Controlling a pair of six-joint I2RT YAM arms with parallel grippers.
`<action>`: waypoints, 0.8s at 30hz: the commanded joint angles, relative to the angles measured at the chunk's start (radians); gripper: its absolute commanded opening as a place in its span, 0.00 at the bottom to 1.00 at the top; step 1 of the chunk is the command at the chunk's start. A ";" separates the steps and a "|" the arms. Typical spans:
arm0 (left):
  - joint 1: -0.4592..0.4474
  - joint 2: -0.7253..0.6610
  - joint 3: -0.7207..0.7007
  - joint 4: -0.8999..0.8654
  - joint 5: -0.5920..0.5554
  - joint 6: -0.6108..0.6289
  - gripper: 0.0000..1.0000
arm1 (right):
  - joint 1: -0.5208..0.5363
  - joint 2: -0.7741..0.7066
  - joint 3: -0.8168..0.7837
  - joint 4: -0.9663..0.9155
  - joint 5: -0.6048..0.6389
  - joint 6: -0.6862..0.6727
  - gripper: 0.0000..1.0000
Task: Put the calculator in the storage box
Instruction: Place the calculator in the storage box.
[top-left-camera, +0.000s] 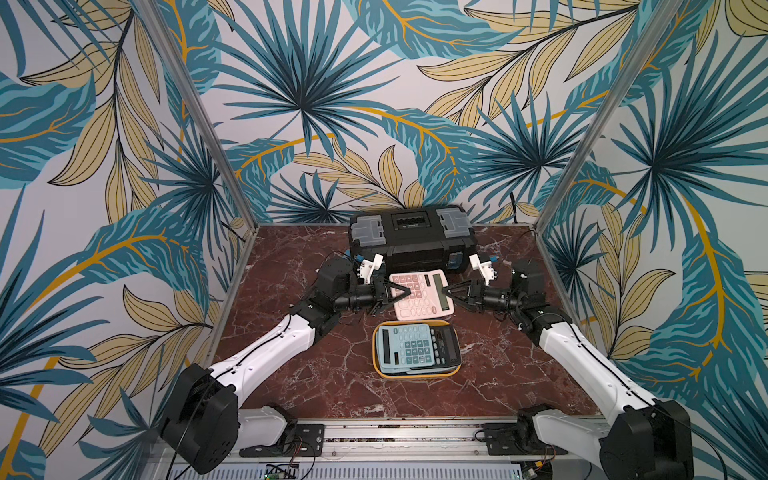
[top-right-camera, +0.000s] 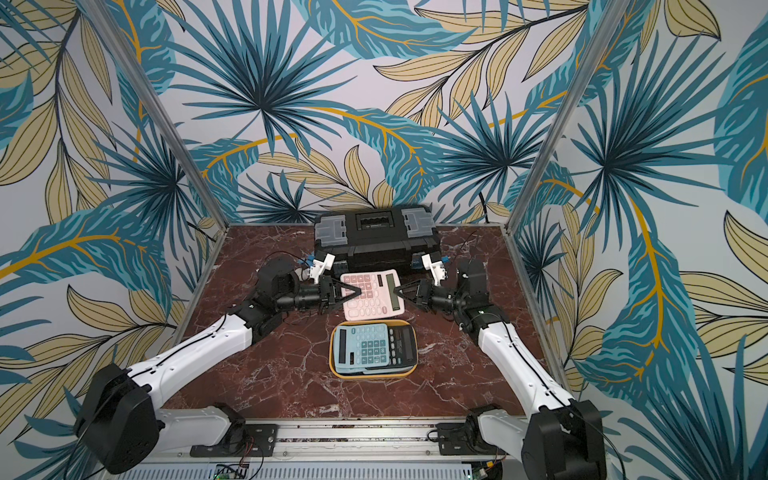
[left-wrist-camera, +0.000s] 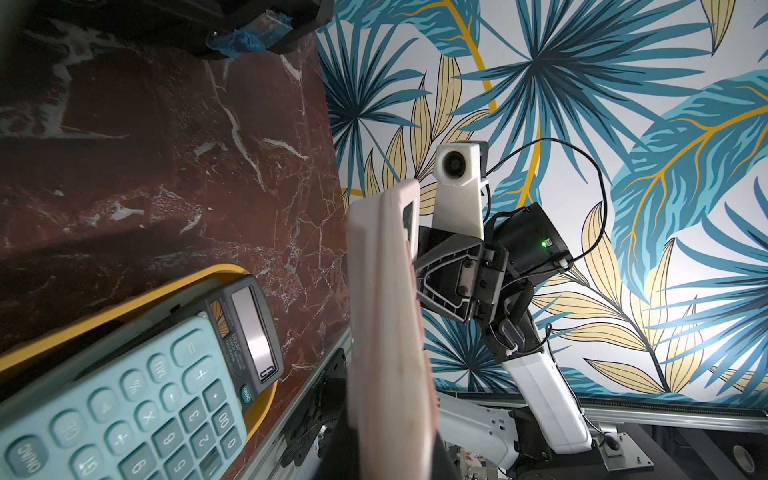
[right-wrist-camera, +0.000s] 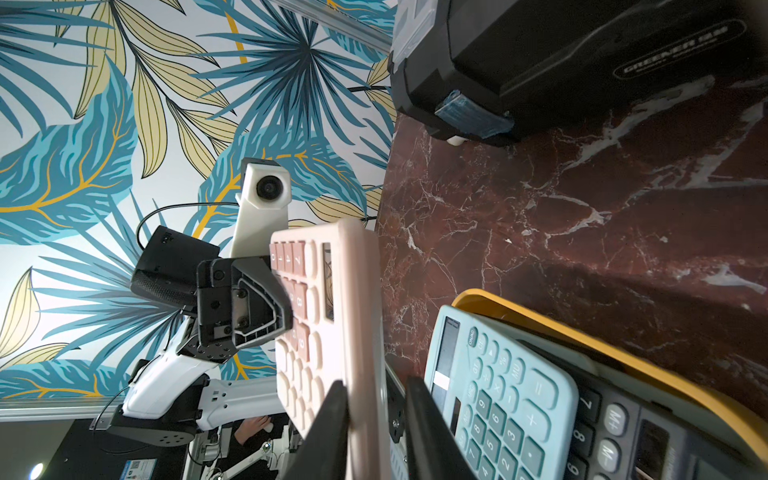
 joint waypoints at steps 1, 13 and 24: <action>-0.006 -0.001 -0.026 0.042 0.026 0.018 0.00 | -0.003 -0.005 -0.020 0.008 -0.010 -0.010 0.15; -0.007 0.000 -0.006 -0.001 0.016 0.042 0.71 | -0.006 -0.025 -0.026 -0.058 0.014 -0.045 0.00; -0.005 -0.074 0.066 -0.319 -0.147 0.230 1.00 | -0.037 -0.065 -0.073 -0.116 0.017 -0.073 0.00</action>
